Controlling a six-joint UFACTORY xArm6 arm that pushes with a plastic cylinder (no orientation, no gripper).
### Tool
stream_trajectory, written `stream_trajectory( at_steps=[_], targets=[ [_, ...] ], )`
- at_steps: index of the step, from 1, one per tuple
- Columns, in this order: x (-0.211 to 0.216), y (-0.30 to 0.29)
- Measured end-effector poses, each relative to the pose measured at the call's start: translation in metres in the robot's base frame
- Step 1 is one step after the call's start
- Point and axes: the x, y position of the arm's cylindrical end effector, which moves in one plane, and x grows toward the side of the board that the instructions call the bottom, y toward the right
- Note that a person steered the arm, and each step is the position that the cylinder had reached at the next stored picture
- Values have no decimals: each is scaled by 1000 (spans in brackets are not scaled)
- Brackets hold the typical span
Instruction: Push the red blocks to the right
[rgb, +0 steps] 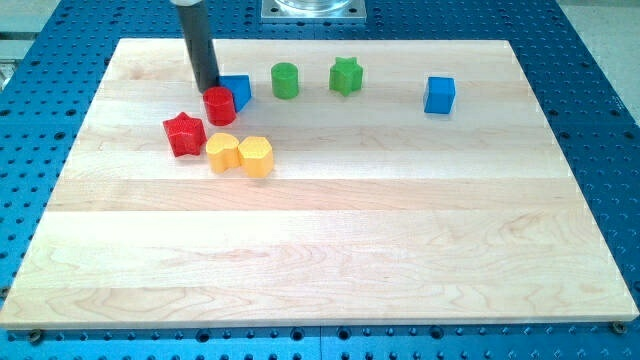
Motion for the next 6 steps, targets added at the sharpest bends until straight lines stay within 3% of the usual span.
stream_trajectory(
  at_steps=[1,3,4,6],
  targets=[
    [1,16],
    [12,-33],
    [62,-75],
    [104,-65]
  ],
)
